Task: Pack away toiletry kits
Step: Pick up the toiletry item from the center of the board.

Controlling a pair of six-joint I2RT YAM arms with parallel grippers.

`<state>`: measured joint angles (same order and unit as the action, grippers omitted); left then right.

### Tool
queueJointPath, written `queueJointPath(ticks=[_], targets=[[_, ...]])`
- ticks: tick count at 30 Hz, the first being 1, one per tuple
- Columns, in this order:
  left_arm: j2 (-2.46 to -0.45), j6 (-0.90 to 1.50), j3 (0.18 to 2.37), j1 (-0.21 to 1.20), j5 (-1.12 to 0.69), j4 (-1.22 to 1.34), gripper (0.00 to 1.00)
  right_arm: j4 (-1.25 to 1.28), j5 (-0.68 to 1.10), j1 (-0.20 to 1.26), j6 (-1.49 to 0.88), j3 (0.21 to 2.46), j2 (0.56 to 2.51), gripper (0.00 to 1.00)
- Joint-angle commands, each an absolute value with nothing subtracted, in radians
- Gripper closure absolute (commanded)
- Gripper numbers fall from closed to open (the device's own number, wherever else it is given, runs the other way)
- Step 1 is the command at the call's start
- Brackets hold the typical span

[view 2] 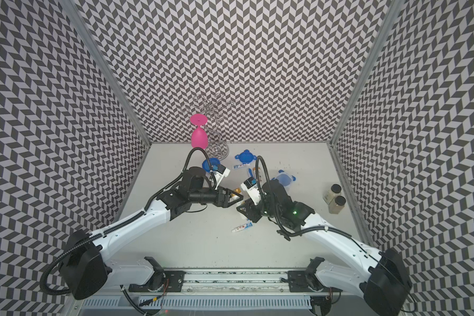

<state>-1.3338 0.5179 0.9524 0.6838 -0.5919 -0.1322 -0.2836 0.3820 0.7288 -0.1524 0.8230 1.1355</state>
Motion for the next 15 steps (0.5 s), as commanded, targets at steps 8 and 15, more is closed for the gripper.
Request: queueJointPath(ticks=[8, 15], targets=[[-1.306, 0.542, 0.954, 0.669, -0.551, -0.096, 1.0, -0.179, 0.395, 0.727, -0.135, 0.854, 1.145, 0.7], [-1.233, 0.399, 1.028, 0.468, -0.378, -0.312, 1.0, -0.262, 0.235, 0.727, -0.156, 0.918, 1.174, 0.25]])
